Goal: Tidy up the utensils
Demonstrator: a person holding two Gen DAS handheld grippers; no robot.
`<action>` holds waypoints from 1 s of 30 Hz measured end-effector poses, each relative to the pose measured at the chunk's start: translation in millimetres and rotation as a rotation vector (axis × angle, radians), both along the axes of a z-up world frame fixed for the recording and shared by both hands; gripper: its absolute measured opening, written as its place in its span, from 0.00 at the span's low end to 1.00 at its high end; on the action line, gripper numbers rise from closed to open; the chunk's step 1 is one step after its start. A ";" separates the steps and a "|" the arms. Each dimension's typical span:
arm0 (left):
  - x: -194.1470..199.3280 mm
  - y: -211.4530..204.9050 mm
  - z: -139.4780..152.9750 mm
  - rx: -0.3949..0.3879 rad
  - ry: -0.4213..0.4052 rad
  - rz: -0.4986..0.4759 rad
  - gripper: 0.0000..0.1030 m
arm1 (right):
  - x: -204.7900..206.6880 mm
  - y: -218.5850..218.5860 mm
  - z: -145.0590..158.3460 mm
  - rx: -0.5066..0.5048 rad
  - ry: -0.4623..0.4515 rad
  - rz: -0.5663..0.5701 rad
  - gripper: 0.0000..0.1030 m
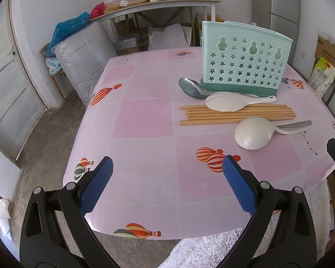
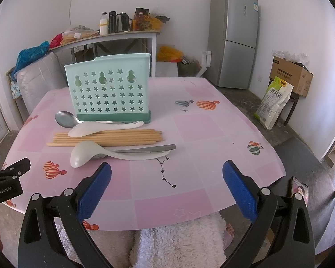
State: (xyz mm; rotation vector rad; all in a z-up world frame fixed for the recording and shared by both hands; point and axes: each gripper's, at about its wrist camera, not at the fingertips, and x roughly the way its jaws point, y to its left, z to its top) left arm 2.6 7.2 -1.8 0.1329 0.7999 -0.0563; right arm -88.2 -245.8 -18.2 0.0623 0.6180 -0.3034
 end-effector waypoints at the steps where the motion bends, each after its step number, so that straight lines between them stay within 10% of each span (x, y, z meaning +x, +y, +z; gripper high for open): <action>1: -0.1 0.0 0.0 0.000 0.000 0.000 0.92 | 0.1 0.1 0.0 -0.001 0.000 -0.001 0.94; 30: -0.3 2.3 0.8 0.001 0.000 0.001 0.92 | 1.5 1.8 0.8 0.004 -0.003 0.002 0.94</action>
